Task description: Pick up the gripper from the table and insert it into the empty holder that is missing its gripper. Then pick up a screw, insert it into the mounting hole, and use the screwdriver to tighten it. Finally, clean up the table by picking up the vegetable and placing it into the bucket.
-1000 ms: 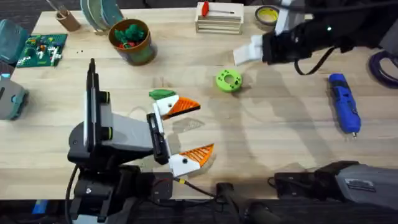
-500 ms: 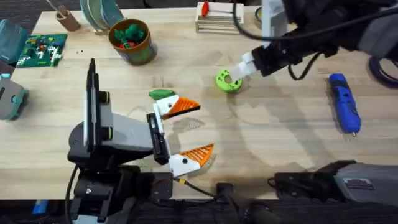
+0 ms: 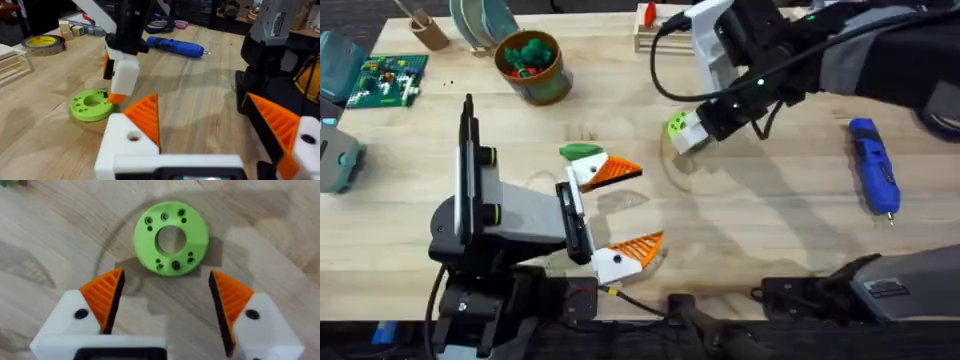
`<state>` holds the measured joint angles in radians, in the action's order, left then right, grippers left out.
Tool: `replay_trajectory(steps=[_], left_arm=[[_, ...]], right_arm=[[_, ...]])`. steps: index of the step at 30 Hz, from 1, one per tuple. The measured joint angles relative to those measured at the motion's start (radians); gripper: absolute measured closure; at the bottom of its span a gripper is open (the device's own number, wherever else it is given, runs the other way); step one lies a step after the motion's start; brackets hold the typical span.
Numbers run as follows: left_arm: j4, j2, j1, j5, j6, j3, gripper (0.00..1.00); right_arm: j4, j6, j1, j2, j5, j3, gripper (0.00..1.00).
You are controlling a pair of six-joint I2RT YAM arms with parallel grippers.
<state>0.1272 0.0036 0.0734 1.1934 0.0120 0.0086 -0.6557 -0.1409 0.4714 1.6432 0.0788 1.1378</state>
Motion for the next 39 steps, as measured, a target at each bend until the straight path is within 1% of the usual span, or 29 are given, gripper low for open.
replay_trajectory(steps=[6, 10, 16, 21, 24, 27, 31, 34, 39], left_arm=[[0.000, 0.000, 0.000, 0.000, 0.000, 0.000, 0.007], [0.000, 0.000, 0.000, 0.000, 0.000, 0.000, 0.008], [0.000, 0.000, 0.000, 0.000, 0.000, 0.000, 0.008], [0.000, 0.000, 0.000, 0.000, 0.000, 0.000, 0.008], [0.000, 0.000, 0.000, 0.000, 0.000, 0.000, 0.008], [0.000, 0.000, 0.000, 0.000, 0.000, 0.000, 0.008], [0.000, 0.000, 0.000, 0.000, 0.000, 0.000, 0.009], [0.000, 0.000, 0.000, 0.000, 0.000, 0.000, 0.008], [0.000, 0.000, 0.000, 0.000, 0.000, 0.000, 0.008]], right_arm=[[0.054, -0.013, 0.044, 0.002, -0.071, 0.000, 0.035], [0.047, 0.008, 0.049, 0.021, -0.086, 0.000, 0.081], [0.016, 0.058, 0.049, 0.032, -0.090, 0.000, 0.048], [-0.028, 0.074, 0.049, 0.030, -0.091, 0.000, 0.040], [-0.070, 0.074, 0.049, 0.008, -0.093, 0.000, 0.038], [-0.093, 0.074, 0.046, -0.039, -0.093, 0.000, 0.036], [-0.117, 0.074, 0.019, -0.099, -0.093, 0.000, 0.036], [-0.085, 0.076, -0.012, -0.117, -0.086, -0.005, 0.036], [0.090, 0.121, -0.027, -0.118, -0.070, -0.082, 0.035]])
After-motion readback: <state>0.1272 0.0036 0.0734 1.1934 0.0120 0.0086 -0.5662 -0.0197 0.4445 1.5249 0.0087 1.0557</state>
